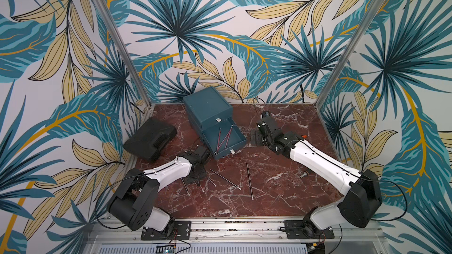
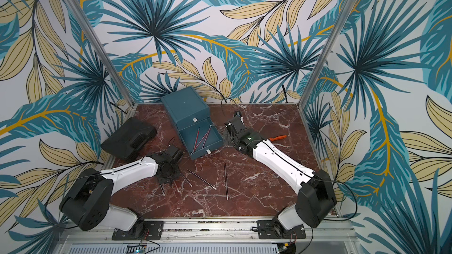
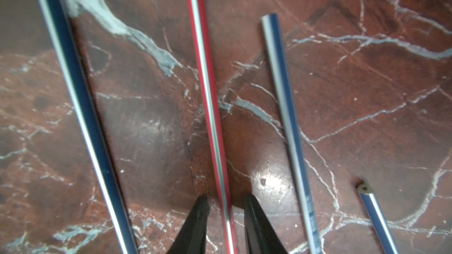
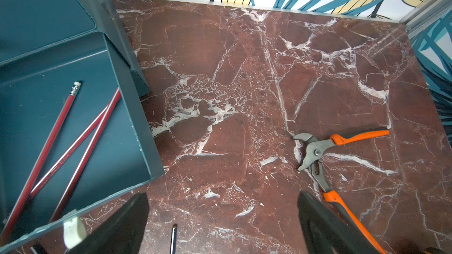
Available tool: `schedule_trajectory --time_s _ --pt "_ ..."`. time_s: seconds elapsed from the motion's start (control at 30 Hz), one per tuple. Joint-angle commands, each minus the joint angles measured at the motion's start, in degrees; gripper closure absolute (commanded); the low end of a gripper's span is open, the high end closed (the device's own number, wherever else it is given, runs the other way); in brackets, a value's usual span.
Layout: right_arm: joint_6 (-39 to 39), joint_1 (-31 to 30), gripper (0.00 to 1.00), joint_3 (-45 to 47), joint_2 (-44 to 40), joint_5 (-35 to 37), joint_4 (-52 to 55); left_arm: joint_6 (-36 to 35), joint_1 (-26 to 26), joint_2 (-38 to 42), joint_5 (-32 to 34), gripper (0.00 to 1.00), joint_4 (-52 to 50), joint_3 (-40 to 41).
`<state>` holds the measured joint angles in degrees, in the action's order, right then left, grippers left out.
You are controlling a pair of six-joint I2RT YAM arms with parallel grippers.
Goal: Please place the pencils in the drawer according to their color
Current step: Pick up the pencil from the center of the board.
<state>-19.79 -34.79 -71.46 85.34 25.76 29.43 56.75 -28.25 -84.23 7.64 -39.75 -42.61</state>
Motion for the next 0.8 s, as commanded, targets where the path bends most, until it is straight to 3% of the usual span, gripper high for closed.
schedule_trajectory --time_s 0.0,0.5,0.77 --pt "0.8 0.2 0.01 0.9 -1.0 1.1 -0.3 -0.8 0.6 -0.5 -0.9 0.7 -2.6 1.0" --pt "-0.9 0.2 0.01 -1.7 1.2 3.9 3.1 -1.2 1.6 -0.8 -2.7 0.99 -2.2 4.2" --pt "-3.3 0.2 0.01 -2.1 1.2 6.0 4.2 -1.5 1.6 0.3 -1.5 1.0 -1.9 3.9"
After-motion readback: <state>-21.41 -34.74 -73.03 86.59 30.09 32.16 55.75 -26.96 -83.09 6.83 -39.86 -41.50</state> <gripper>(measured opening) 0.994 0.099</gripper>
